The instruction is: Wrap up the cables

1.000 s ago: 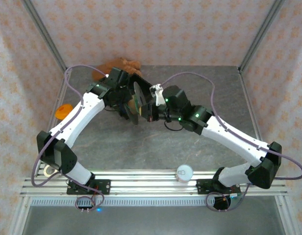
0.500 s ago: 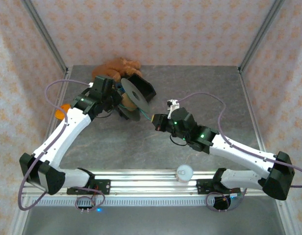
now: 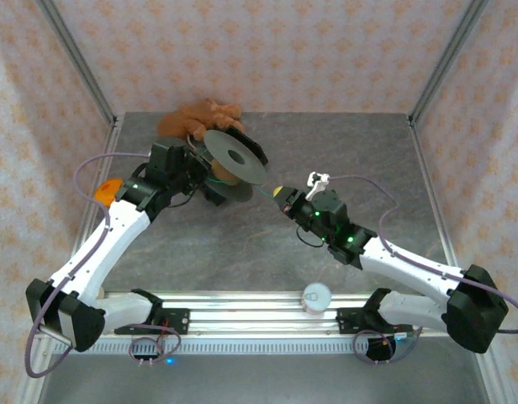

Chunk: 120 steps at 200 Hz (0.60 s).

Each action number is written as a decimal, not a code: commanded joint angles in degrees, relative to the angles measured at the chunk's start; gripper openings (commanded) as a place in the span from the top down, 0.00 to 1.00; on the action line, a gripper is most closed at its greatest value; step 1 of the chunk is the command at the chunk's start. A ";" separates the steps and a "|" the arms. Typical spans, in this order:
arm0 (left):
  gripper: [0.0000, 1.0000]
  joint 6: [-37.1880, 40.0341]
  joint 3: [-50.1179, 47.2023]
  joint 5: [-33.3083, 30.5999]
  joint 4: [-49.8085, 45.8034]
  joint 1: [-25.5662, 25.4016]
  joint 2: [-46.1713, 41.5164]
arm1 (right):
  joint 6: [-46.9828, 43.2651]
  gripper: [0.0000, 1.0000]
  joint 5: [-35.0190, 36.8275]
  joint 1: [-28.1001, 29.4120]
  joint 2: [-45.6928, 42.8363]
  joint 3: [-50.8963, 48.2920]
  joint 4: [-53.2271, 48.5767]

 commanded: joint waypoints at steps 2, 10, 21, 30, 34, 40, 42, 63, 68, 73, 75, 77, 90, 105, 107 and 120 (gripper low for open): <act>1.00 -5.36 -0.70 2.85 12.55 1.22 -3.00 | 6.13 1.00 -2.90 -2.86 1.64 -2.07 7.01; 1.00 -5.69 -1.03 3.76 13.34 1.21 -3.25 | 7.53 1.00 -3.83 -3.87 2.30 -2.64 8.92; 1.00 -5.80 -1.14 5.02 13.76 1.21 -3.51 | 9.10 1.00 -5.21 -5.24 3.28 -3.09 11.24; 1.00 -5.89 -1.41 6.36 14.60 1.21 -3.64 | 10.14 1.00 -6.53 -6.31 4.02 -3.06 12.37; 1.00 -5.89 -1.54 6.83 14.88 1.21 -3.71 | 10.56 1.00 -7.05 -6.86 4.04 -3.07 12.85; 1.00 -6.01 -1.66 7.72 15.37 1.25 -3.78 | 11.23 1.00 -7.65 -7.49 4.04 -2.97 13.48; 1.00 -5.98 -1.79 8.06 15.46 1.22 -3.77 | 11.49 1.00 -7.93 -7.66 4.70 -2.95 13.62; 1.00 -5.46 -2.27 11.15 16.81 1.19 -3.99 | 13.14 1.00 -10.79 -10.09 6.62 -2.33 14.90; 1.00 -5.22 -2.39 11.68 17.01 1.21 -4.07 | 13.51 1.00 -11.29 -10.58 6.82 -2.24 15.19; 1.00 -4.92 -2.45 12.29 17.15 1.21 -4.16 | 13.91 1.00 -12.00 -11.23 7.11 -2.09 15.58; 1.00 -4.85 -2.45 12.62 17.16 1.21 -4.17 | 14.07 1.00 -12.29 -11.47 7.18 -2.02 15.69; 1.00 -4.73 -2.52 12.84 17.16 1.21 -4.24 | 14.22 1.00 -12.52 -11.68 7.29 -1.94 15.73; 1.00 -3.96 -2.62 14.72 17.71 1.21 -4.39 | 15.12 1.00 -13.85 -13.08 7.77 -1.56 15.88; 1.00 -3.03 -2.47 18.25 18.62 1.14 -3.80 | 16.11 1.00 -15.93 -14.78 8.60 -0.90 16.79; 1.00 -2.89 -2.46 18.66 18.78 1.13 -3.71 | 16.26 1.00 -16.24 -15.04 8.74 -0.74 16.82; 1.00 -2.00 -2.11 21.12 18.84 1.04 -3.23 | 16.94 1.00 -18.03 -16.30 9.59 0.23 17.07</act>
